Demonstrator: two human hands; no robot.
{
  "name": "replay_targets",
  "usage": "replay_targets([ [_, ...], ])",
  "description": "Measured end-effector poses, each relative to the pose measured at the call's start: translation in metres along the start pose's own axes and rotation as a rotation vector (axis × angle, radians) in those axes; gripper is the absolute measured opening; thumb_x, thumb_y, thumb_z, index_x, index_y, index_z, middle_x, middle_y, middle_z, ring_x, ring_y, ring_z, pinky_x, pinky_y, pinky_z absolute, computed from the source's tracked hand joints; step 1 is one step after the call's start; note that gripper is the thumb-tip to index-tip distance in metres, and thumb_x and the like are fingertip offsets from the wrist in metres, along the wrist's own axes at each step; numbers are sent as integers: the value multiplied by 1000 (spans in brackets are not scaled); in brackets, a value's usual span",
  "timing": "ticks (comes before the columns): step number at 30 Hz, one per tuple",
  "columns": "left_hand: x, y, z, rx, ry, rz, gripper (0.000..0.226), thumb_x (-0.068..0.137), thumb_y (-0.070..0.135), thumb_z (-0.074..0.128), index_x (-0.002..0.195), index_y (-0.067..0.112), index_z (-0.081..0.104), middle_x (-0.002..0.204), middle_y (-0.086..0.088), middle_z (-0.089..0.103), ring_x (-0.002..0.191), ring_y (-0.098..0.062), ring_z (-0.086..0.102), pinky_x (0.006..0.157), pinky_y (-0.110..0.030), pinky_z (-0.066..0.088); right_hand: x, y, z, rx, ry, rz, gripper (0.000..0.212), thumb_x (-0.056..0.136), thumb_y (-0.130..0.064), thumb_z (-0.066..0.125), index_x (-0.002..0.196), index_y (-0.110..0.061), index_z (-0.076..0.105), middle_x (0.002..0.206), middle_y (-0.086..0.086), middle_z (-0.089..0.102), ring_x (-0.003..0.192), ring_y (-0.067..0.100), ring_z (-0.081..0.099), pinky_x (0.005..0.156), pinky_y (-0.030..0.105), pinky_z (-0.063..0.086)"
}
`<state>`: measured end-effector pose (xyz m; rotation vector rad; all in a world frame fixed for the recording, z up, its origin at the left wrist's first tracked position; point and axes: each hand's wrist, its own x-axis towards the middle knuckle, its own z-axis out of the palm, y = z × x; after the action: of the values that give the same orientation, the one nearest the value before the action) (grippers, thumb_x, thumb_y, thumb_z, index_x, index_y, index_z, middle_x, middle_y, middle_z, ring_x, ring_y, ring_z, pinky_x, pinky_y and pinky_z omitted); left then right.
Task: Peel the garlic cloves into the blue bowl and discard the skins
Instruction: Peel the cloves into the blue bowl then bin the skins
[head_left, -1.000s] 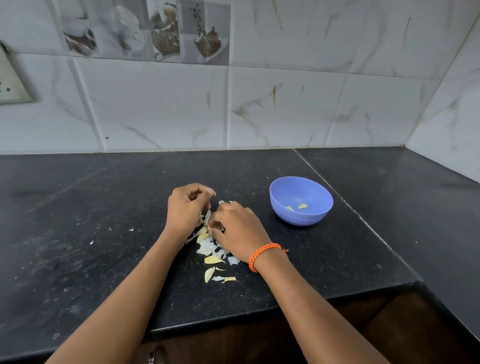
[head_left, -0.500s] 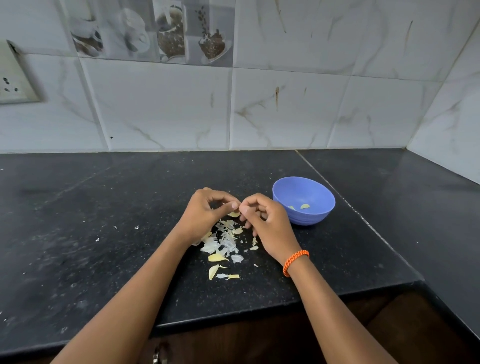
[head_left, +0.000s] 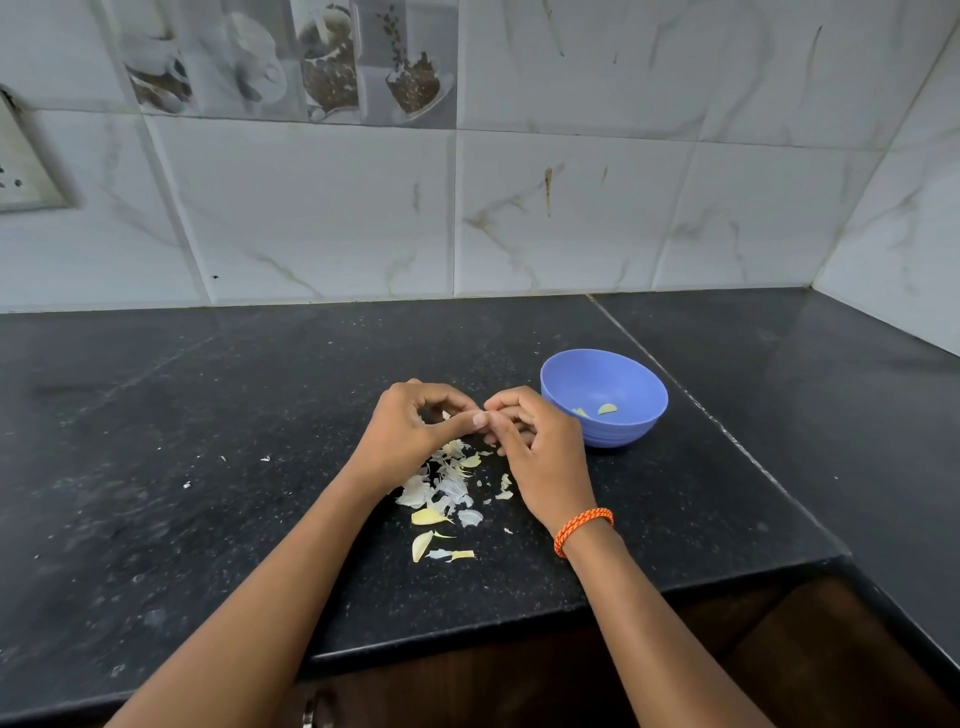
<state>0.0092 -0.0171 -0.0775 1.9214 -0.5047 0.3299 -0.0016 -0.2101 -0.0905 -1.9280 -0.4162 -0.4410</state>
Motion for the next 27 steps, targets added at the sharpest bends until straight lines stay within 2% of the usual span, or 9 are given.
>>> replay_targets([
  [2, 0, 1, 1, 7, 12, 0, 12, 91, 35, 85, 88, 24, 85, 82, 7, 80, 70, -4, 60, 86, -17, 39, -1, -1, 0, -11, 4, -9, 4, 103, -18, 72, 106, -18, 74, 93, -10, 78, 86, 6, 76, 72, 29, 64],
  [5, 0, 1, 1, 18, 33, -22, 13, 89, 40, 86, 87, 27, 85, 84, 7, 80, 75, -11, 60, 89, -28, 41, -1, -2, -1, 2, 26, 10, 4, 101, -19, 73, 100, -16, 74, 87, -7, 78, 76, 7, 77, 67, 28, 63],
  [7, 0, 1, 1, 21, 37, -33, 14, 88, 40, 87, 88, 26, 86, 84, 7, 80, 75, -10, 62, 90, -30, 43, -1, -2, -2, -5, 41, 16, 6, 100, -20, 75, 95, -16, 75, 84, -7, 78, 73, 8, 76, 67, 29, 63],
  [12, -1, 0, 2, -16, 24, -68, 11, 91, 32, 86, 90, 21, 85, 84, 3, 81, 76, -23, 74, 77, -34, 60, 0, -1, -2, -4, 75, 42, 10, 103, -18, 70, 95, -15, 76, 87, -8, 78, 74, 8, 75, 66, 24, 60],
  [17, 0, -4, 3, -17, 41, -118, 7, 94, 27, 84, 90, 23, 86, 79, 1, 80, 77, -37, 75, 80, -60, 62, 0, 0, 0, -36, 71, 34, 11, 103, -18, 68, 95, -17, 75, 86, -11, 75, 75, 7, 74, 67, 24, 60],
  [21, -1, -2, 3, -87, 73, -143, 10, 89, 26, 89, 88, 17, 85, 80, -4, 81, 79, -31, 79, 85, -60, 63, 0, 2, 1, -86, 74, 43, 10, 102, -21, 68, 94, -21, 75, 86, -14, 75, 82, 6, 74, 71, 33, 64],
  [27, -2, 1, 6, -127, 61, -142, 16, 89, 22, 88, 90, 7, 83, 79, -8, 80, 76, -32, 78, 78, -48, 67, 0, 1, 1, -107, 18, -5, 13, 103, -20, 67, 91, -21, 71, 84, -11, 74, 80, 7, 74, 69, 36, 62],
])
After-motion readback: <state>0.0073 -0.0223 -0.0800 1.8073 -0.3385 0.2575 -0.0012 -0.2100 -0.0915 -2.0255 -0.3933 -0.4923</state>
